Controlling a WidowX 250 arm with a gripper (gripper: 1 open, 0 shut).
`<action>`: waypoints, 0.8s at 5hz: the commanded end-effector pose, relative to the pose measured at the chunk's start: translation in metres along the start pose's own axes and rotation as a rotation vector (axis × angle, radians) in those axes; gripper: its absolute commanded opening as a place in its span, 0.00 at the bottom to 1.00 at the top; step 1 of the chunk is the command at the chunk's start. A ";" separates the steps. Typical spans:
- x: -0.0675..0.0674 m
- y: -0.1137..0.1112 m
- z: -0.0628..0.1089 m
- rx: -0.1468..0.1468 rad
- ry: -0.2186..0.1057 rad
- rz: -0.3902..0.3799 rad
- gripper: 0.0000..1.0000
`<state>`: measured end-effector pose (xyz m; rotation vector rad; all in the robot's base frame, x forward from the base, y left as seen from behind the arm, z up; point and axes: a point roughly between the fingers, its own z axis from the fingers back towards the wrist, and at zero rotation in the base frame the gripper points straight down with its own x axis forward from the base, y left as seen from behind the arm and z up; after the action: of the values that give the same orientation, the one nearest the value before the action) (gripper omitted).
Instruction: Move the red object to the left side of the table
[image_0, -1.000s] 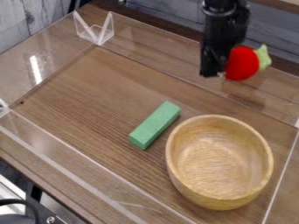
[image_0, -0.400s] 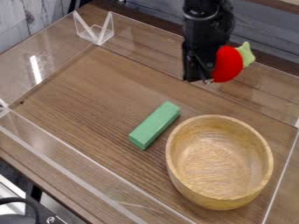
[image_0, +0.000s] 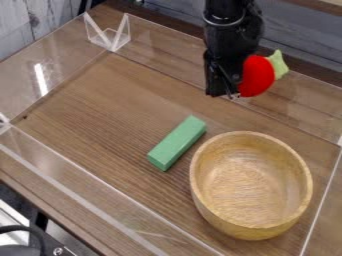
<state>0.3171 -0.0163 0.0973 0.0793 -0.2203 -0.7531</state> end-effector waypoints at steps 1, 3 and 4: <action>0.009 0.003 0.017 0.061 -0.040 0.092 0.00; 0.015 -0.012 0.014 0.084 -0.020 0.263 0.00; 0.009 -0.014 0.018 0.096 -0.013 0.358 0.00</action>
<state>0.3075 -0.0304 0.0972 0.1176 -0.2167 -0.3889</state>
